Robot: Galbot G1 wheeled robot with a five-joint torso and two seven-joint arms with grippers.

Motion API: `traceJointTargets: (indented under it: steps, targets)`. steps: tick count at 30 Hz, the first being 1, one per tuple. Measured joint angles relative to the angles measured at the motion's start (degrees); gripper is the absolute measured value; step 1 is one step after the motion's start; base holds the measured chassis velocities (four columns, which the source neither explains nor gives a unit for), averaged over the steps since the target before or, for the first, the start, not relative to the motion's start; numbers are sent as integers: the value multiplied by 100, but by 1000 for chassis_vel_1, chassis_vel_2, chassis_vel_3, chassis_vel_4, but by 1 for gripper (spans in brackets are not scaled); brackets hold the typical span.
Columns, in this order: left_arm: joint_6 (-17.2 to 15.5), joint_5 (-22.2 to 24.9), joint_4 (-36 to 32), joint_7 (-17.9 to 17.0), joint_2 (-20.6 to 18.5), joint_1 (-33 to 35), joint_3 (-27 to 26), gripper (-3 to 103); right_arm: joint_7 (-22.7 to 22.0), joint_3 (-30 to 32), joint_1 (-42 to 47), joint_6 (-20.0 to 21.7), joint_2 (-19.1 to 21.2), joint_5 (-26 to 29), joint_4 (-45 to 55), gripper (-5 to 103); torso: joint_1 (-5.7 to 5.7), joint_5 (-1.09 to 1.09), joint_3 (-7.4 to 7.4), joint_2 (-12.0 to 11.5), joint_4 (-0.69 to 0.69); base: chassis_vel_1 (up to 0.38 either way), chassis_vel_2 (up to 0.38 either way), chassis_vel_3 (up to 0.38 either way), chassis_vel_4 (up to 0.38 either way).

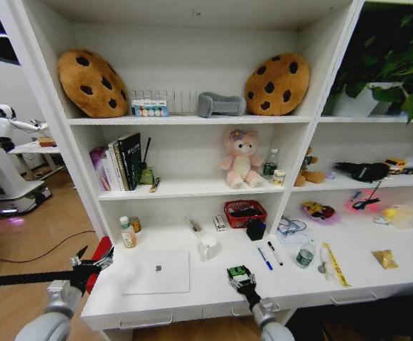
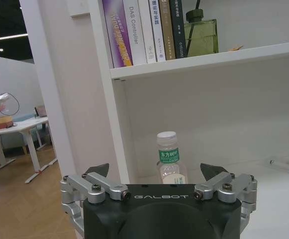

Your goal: Organize the objects on the table.

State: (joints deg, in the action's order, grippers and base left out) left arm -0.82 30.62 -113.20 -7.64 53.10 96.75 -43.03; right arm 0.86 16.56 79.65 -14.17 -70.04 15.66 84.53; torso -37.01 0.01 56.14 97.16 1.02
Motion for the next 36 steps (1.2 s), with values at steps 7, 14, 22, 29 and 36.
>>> traceJointTargets:
  steps: [7, 14, 22, 29, 36]
  targets:
    - [-49, 60, -105, -8, 72, 55, -39, 100, -31, 150, 187, 134, 450, 247, 957, 81, -1, -1, 0, 0, 0, 0, 0, 0, 0]
    - [-38, 80, -371, 77, 69, 417, -244, 100, -69, 482, 484, 268, 912, 586, 1972, 81, -1, -1, -1, 0, 0, 0, 0, 0, 0]
    - [122, 11, -611, 212, 248, 945, -487, 100, -91, 720, 452, 411, 1235, 933, 2531, 81, 0, -1, -1, 1, -1, 0, 0, 0, 0]
    - [101, -31, -748, 214, 549, 988, -533, 100, -175, 664, -96, 594, 1632, 1444, 2677, 81, -1, -1, -1, 1, -1, 0, 0, 0, 0]
    - [62, -226, -788, 186, 629, 991, -386, 100, -254, 230, -991, 775, 2039, 1972, 2735, 81, -1, 0, 0, 1, -1, 0, 0, 0, 0]
